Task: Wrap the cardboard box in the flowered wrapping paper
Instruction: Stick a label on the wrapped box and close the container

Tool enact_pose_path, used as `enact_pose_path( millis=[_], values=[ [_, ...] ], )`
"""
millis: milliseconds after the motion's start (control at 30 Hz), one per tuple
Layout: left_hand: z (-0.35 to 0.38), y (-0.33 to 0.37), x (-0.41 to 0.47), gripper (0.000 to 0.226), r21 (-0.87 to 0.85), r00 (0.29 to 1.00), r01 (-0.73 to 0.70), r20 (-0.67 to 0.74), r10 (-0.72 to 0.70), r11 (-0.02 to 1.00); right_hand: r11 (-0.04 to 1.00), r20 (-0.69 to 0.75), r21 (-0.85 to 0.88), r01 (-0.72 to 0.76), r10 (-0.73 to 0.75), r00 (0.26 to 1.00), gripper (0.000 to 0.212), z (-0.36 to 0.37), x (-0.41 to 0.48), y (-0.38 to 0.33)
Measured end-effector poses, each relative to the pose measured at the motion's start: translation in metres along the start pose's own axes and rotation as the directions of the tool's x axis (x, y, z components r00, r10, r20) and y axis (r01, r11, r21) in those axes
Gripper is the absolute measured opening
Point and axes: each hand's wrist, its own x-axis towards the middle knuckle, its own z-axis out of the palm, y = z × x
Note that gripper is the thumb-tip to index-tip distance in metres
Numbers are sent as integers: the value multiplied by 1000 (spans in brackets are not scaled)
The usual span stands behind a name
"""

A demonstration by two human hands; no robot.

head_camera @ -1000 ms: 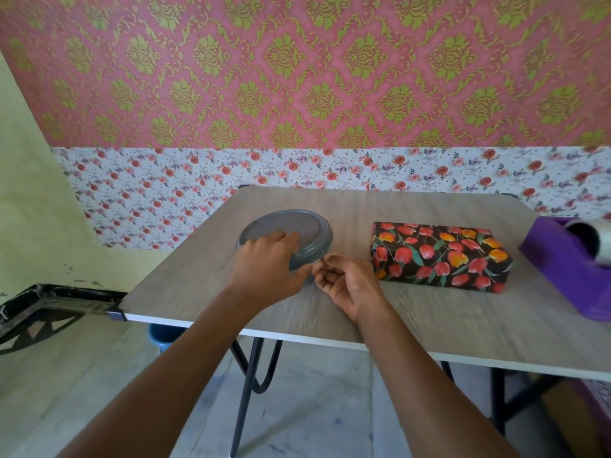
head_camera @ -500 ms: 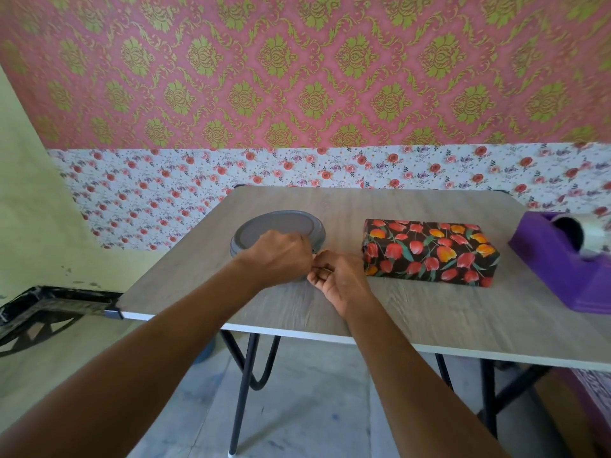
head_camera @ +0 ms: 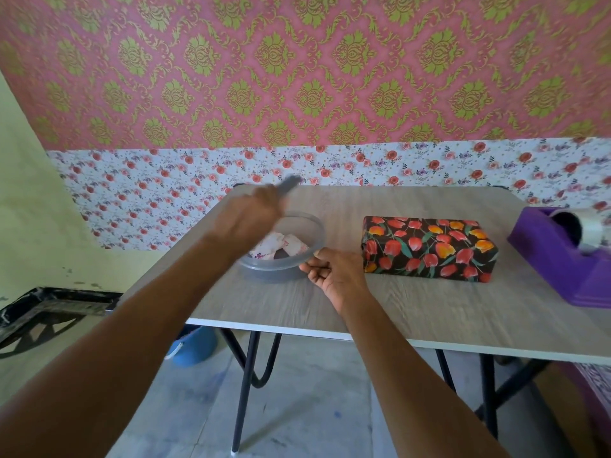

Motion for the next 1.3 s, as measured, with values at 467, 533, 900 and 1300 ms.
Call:
enact_pose_path(
  millis=[467,533,900,1300],
  values=[
    [36,-74,-111,28,-339,219,933,280,-935,117,844,-189,-454,284,-403,896,36,4,-4,15],
    [40,-71,-128,20,-286,172,956,359,-917,67,813,-189,-494,307,-445,875,37,5,-7,16],
    [22,-48,-108,20,-107,471,882,176,-864,459,674,-139,-644,362,-568,811,45,6,-14,20],
    [89,-10,32,40,-207,815,294,565,-131,933,692,-57,-598,404,-540,840,40,-5,1,24]
  ],
)
